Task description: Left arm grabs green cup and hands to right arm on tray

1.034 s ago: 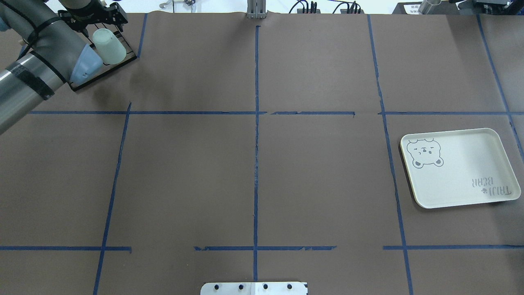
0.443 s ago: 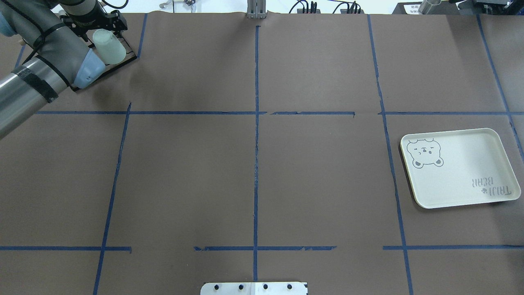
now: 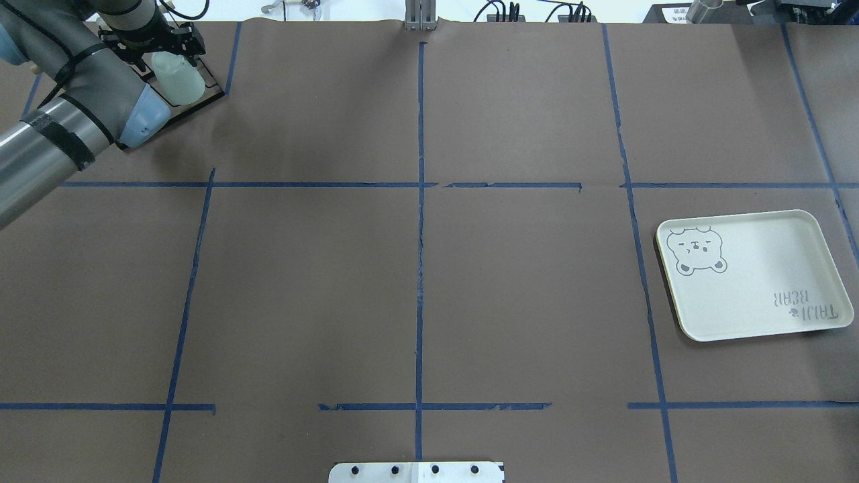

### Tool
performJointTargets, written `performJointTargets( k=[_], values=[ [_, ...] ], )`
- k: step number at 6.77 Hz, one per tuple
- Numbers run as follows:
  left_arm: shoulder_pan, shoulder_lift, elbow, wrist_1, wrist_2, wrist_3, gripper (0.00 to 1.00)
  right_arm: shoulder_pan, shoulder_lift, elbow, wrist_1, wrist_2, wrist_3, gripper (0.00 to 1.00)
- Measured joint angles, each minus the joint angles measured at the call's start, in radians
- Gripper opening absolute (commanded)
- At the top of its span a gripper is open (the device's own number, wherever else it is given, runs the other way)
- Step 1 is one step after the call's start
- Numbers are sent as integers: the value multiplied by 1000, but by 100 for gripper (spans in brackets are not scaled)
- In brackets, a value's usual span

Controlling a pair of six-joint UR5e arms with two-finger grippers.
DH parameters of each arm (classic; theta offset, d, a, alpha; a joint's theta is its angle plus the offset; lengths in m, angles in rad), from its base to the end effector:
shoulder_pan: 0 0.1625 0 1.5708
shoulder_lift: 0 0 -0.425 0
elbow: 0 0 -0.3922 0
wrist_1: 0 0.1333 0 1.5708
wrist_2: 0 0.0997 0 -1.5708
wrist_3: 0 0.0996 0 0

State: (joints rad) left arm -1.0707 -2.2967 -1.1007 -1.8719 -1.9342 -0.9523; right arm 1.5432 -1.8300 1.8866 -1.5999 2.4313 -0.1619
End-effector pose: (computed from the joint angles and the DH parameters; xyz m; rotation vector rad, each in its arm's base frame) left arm 0.2955 -0.7449 0.4075 0.1775 0.6331 -0.3347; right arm 0.0472 -0.3855 0.6133 0.0836 -0.8582 -0.1895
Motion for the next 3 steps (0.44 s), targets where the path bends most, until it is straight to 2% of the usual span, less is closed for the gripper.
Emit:
performJointTargets(
  k=[1, 2, 3],
  values=[
    [0, -1, 1, -3, 0, -4, 5, 0, 0, 0, 0, 0, 0, 100],
    [-2, -1, -3, -4, -2, -5, 0, 0, 0, 0, 1, 0, 0, 100],
    [-10, -1, -27, 0, -9, -3, 0, 0, 1, 0, 0, 0, 0, 100]
  ],
)
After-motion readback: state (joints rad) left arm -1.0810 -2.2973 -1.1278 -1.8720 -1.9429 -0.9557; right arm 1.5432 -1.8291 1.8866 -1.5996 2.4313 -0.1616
